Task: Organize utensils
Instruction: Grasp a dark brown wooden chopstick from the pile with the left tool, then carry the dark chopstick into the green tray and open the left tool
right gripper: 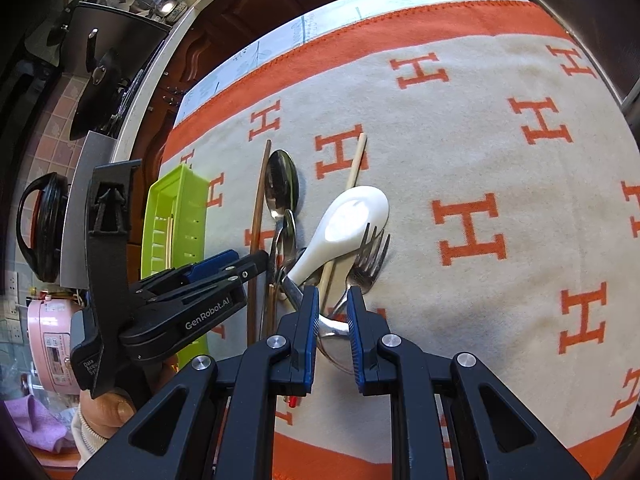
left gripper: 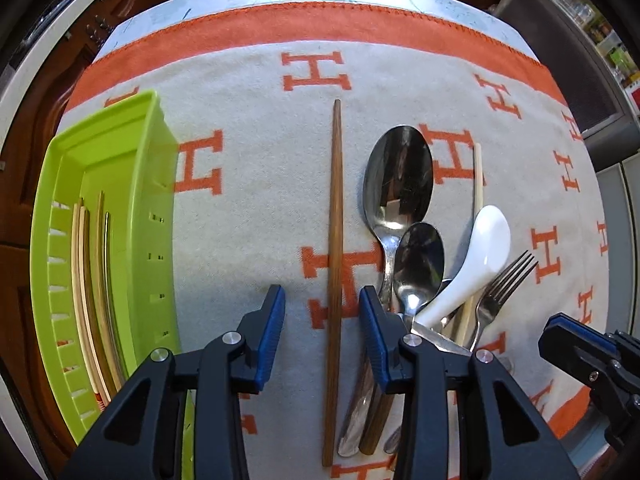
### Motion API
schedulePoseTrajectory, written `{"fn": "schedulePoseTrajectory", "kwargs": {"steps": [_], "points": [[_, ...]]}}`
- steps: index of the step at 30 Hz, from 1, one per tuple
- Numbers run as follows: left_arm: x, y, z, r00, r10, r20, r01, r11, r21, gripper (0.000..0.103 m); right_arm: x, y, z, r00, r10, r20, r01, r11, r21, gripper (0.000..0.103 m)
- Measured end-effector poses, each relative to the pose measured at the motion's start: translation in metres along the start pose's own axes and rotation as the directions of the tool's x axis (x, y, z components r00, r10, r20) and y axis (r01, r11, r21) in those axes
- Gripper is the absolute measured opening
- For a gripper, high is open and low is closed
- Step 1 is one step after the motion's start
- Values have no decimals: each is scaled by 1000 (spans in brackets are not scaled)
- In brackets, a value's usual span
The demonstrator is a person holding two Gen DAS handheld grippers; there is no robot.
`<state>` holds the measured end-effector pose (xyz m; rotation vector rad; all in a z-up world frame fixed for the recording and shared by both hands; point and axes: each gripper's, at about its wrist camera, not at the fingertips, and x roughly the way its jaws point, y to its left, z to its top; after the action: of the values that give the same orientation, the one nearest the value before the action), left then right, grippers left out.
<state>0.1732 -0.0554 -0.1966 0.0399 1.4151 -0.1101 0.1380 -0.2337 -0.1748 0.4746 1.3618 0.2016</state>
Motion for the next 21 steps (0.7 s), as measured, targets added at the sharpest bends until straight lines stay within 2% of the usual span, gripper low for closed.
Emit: {"fn": "schedulePoseTrajectory", "kwargs": {"steps": [2,3,4,5,8,11,13,21], "points": [[2,-6,2,1000,17,15,-18,1000,8,31,2,-1,0,1000,7,-6,-7,1000,5,15],[1,-6,2,999,27,28,-27,1000,7,21,3,-2,0,1000,13,-10,-13,1000,9,15],[1,-4,3,999,12,33,-12,1000,0,6,4,-2,0,1000,18,-13,-18,1000,12,15],[1,-2,2,1000,-6,31,6,1000,-13,4,5,-3,0,1000,23,-15,-23,1000,14,15],[-1,8,0,999,-44,27,45,998,-53,4,8,-2,-1,999,39,-25,-39,999,18,15],[-9,11,-7,998,-39,44,41,998,-49,4,11,3,-3,998,46,-35,-46,999,9,15],[-20,11,-14,996,-60,61,63,997,-43,4,13,8,-3,997,58,-42,-58,998,-1,15],[-88,43,-40,982,-111,152,118,992,-40,4,32,41,-6,993,81,-88,-85,995,-45,15]]}}
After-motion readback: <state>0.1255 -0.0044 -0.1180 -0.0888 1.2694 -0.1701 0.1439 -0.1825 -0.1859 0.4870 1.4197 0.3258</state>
